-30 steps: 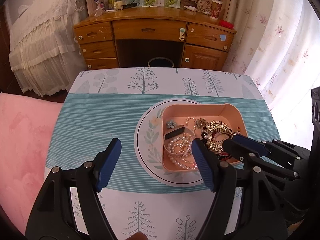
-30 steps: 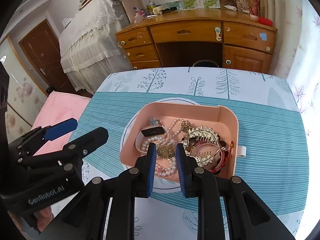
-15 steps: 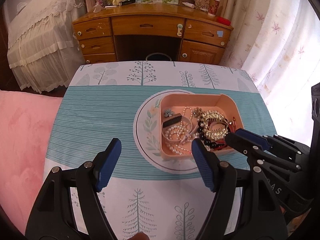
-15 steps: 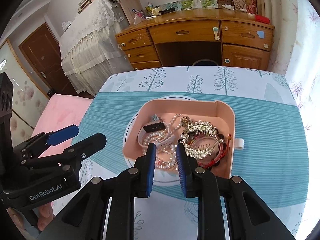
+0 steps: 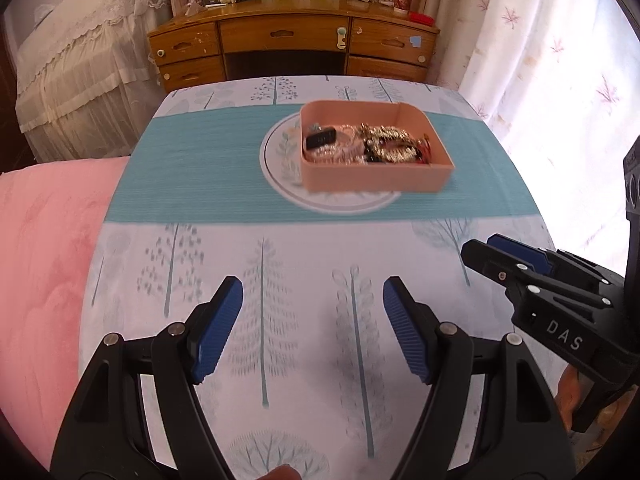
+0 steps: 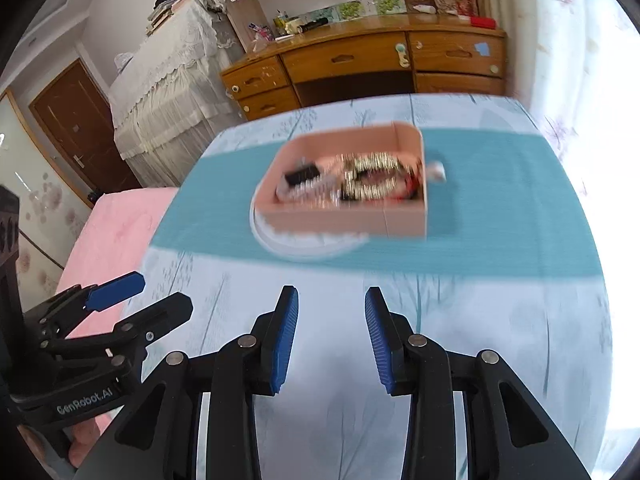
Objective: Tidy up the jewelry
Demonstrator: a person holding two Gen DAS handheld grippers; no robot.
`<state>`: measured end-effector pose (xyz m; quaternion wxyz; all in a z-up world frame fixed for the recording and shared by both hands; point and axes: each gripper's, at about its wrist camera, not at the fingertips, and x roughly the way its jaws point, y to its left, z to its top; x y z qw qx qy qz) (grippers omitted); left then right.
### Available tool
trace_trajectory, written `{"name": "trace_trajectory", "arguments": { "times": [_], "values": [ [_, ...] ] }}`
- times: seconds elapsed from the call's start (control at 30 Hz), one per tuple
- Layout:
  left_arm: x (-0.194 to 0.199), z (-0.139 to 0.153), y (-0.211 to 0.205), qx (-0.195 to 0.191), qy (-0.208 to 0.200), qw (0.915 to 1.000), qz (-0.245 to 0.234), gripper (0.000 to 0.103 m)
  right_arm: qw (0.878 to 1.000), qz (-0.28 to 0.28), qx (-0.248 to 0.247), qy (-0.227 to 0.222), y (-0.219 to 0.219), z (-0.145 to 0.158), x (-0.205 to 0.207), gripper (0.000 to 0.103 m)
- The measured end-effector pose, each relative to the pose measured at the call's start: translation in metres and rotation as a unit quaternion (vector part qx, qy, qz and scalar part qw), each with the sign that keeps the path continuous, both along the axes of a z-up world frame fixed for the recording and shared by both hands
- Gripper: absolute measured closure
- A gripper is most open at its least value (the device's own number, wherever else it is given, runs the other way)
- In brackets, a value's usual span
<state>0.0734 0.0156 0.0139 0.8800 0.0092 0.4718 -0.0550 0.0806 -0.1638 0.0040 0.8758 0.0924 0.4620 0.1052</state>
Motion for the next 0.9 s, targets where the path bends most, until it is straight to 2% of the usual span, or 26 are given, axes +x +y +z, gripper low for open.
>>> {"name": "trace_trajectory", "arguments": {
  "times": [0.2, 0.37, 0.4, 0.6, 0.9],
  "values": [
    [-0.064, 0.015, -0.001, 0.004, -0.015, 0.9999, 0.008, 0.033, 1.000, -0.010, 0.001, -0.013, 0.008, 0.014, -0.076, 0.067],
    [-0.099, 0.042, -0.003, 0.012, -0.058, 0.9980, 0.021, 0.033, 0.999, -0.016, -0.012, -0.042, 0.017, 0.043, -0.128, 0.044],
    [-0.101, 0.046, -0.003, 0.013, -0.064, 0.9976, 0.023, 0.033, 0.998, -0.018, -0.019, -0.053, 0.019, 0.050, -0.138, 0.043],
    [-0.128, 0.071, -0.005, 0.016, -0.108, 0.9935, 0.033, 0.033, 0.996, -0.020, -0.036, -0.084, 0.027, 0.077, -0.175, 0.042],
    [-0.148, 0.084, -0.005, 0.017, -0.114, 0.9924, 0.043, 0.033, 0.994, -0.028, -0.029, -0.098, 0.024, 0.094, -0.199, 0.042]
  ]
}}
